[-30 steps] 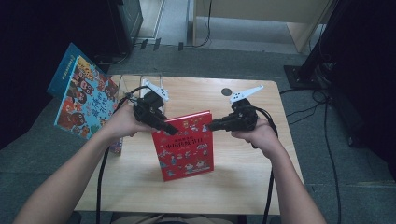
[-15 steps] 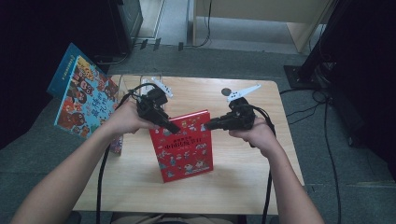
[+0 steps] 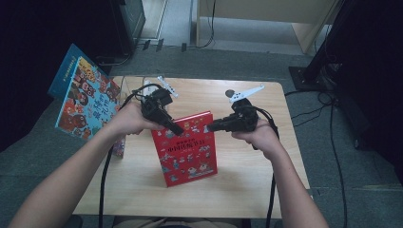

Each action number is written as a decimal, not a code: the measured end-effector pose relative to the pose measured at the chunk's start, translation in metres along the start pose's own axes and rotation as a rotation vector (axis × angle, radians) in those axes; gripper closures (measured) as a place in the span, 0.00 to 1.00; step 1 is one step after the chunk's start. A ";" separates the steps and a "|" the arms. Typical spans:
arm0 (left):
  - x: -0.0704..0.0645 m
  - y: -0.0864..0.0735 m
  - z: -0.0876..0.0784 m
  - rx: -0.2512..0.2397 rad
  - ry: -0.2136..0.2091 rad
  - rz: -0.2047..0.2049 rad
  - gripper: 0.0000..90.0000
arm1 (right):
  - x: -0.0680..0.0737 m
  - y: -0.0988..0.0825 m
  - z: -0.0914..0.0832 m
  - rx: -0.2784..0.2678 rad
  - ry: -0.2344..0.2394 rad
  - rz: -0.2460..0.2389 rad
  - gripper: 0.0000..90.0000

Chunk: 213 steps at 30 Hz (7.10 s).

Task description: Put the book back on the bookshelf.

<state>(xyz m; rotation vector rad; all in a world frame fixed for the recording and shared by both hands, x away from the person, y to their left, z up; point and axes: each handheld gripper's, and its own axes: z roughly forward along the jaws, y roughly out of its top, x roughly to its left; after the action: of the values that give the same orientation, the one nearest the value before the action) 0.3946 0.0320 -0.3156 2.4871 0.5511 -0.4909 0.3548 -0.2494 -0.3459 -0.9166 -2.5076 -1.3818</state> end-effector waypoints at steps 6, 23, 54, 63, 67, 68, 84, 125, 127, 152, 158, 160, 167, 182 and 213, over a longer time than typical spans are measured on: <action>0.001 0.002 0.001 0.015 -0.003 -0.015 0.82 | 0.000 0.001 0.001 -0.002 0.002 0.001 0.86; 0.004 0.001 0.002 0.016 -0.028 -0.098 0.88 | -0.004 -0.014 0.001 -0.061 0.025 -0.025 0.65; 0.022 -0.035 -0.051 -0.161 0.033 -0.305 0.88 | -0.062 -0.126 0.038 -0.013 -0.419 0.087 0.45; 0.025 -0.044 -0.059 -0.184 0.045 -0.339 0.88 | -0.066 -0.131 0.053 0.055 -0.494 0.043 0.45; 0.026 -0.049 -0.064 -0.201 0.042 -0.350 0.88 | -0.069 -0.134 0.059 0.086 -0.495 0.047 0.44; 0.026 -0.049 -0.064 -0.195 0.043 -0.348 0.88 | -0.070 -0.135 0.060 0.100 -0.483 0.039 0.43; 0.024 -0.053 -0.089 -0.228 0.069 -0.375 0.88 | -0.070 -0.156 0.064 -0.042 -0.553 -0.021 0.30; 0.029 -0.085 -0.240 -0.472 0.210 -0.553 0.88 | -0.067 -0.157 0.067 -0.042 -0.585 0.012 0.25; 0.031 -0.091 -0.248 -0.485 0.234 -0.566 0.88 | -0.067 -0.157 0.067 -0.042 -0.585 0.012 0.25; 0.063 -0.119 -0.273 -0.585 0.373 -0.729 0.88 | -0.067 -0.157 0.067 -0.042 -0.586 0.012 0.25; 0.070 -0.116 -0.268 -0.578 0.421 -0.751 0.88 | -0.067 -0.156 0.067 -0.042 -0.586 0.012 0.25; 0.071 -0.115 -0.267 -0.571 0.428 -0.755 0.88 | -0.067 -0.156 0.067 -0.042 -0.585 0.012 0.25; 0.084 -0.107 -0.255 -0.549 0.449 -0.771 0.88 | -0.066 -0.156 0.067 -0.043 -0.588 0.016 0.25; 0.113 -0.097 -0.226 -0.506 0.458 -0.800 0.88 | -0.067 -0.154 0.069 -0.049 -0.592 0.022 0.26; 0.149 -0.088 -0.183 -0.455 0.472 -0.851 0.87 | -0.067 -0.154 0.069 -0.050 -0.589 0.017 0.27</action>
<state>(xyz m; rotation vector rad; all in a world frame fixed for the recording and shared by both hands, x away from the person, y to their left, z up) 0.5204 0.2458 -0.2755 1.8274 1.7149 -0.0379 0.3327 -0.2845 -0.5230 -1.5415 -2.8570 -1.3196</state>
